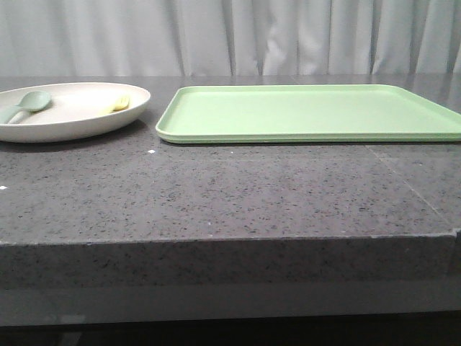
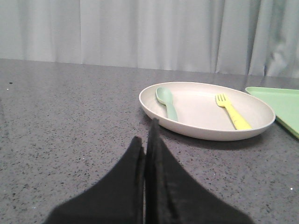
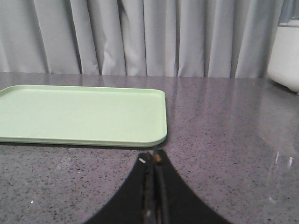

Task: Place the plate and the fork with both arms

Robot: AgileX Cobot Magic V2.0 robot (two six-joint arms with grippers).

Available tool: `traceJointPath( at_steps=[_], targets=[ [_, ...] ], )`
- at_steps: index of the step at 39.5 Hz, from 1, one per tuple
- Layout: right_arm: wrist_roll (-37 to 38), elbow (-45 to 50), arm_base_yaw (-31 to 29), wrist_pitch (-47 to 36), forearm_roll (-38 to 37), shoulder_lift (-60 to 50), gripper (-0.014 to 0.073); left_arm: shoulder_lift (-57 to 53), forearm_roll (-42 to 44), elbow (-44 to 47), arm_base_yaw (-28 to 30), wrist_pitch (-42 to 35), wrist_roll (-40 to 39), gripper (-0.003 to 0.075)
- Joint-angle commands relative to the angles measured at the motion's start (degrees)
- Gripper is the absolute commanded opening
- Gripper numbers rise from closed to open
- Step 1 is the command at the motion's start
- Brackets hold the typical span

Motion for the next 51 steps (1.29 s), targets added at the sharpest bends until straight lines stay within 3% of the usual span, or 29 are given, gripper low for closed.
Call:
traceJointPath(
  at_steps=[1,25,34,44,51],
  targets=[
    [-0.2,-0.3,-0.3,-4.9,-0.6,-1.1,-0.0067,-1.2,0.0,0.2,-0.3,-4.7,-0.5,-0.0018],
    [-0.2,-0.3,-0.3,-4.9,-0.6,-1.1,-0.0067,-1.2,0.0,0.2,-0.3,-4.7,-0.5,-0.0018],
    [-0.2,-2.3,-0.3,-6.9,-0.6,-1.1,-0.0067,-1.2,-1.0,-2.7,-0.3,-8.2,-0.5,-0.0018],
    [-0.2,-18.0,-0.3,7.6,-0.7,0.2,-0.0067,2.0,-1.0,-20.2,-0.3,4.5,-0.5,-0.0018],
    [-0.2,-29.8,-0.3,16.5,-1.5,8.7,-0.0067,10.7,-1.0,-33.6,-0.3,16.5,-0.5,-0.0018]
  ],
)
